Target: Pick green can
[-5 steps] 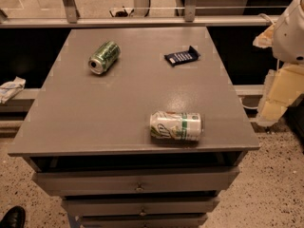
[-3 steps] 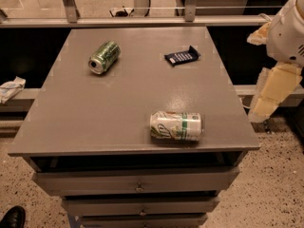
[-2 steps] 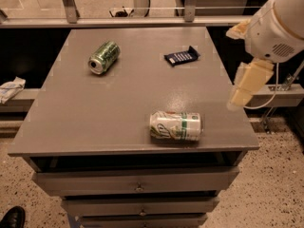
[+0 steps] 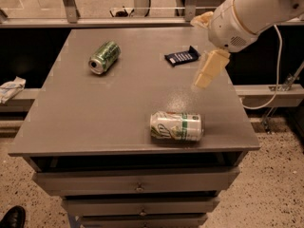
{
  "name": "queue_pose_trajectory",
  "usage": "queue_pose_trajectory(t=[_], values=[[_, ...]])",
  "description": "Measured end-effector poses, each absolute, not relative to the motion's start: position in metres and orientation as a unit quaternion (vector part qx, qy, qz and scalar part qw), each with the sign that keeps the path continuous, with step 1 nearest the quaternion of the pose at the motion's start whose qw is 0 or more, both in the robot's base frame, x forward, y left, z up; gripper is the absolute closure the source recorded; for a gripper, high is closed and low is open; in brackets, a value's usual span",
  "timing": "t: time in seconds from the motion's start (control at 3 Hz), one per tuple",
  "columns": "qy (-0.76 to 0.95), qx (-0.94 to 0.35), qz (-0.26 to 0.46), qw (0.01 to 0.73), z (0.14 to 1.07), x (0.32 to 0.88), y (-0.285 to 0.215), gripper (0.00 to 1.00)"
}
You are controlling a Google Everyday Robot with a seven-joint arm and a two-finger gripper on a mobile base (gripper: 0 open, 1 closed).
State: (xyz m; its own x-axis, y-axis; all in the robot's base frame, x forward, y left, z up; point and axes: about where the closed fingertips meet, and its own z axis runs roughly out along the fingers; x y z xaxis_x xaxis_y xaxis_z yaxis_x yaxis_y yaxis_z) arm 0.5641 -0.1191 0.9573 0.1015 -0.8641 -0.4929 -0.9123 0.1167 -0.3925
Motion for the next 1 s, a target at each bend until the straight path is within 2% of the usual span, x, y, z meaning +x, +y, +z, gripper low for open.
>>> queue_pose_trajectory(t=[0.33,0.67,1.0], values=[[0.662,-0.656,0.062,0.356,0.961,0.584,-0.093,0.0],[0.657,-0.66,0.066,0.358,0.962,0.584,-0.092,0.0],[0.621,-0.681,0.068,0.382,0.96,0.598,-0.066,0.0]])
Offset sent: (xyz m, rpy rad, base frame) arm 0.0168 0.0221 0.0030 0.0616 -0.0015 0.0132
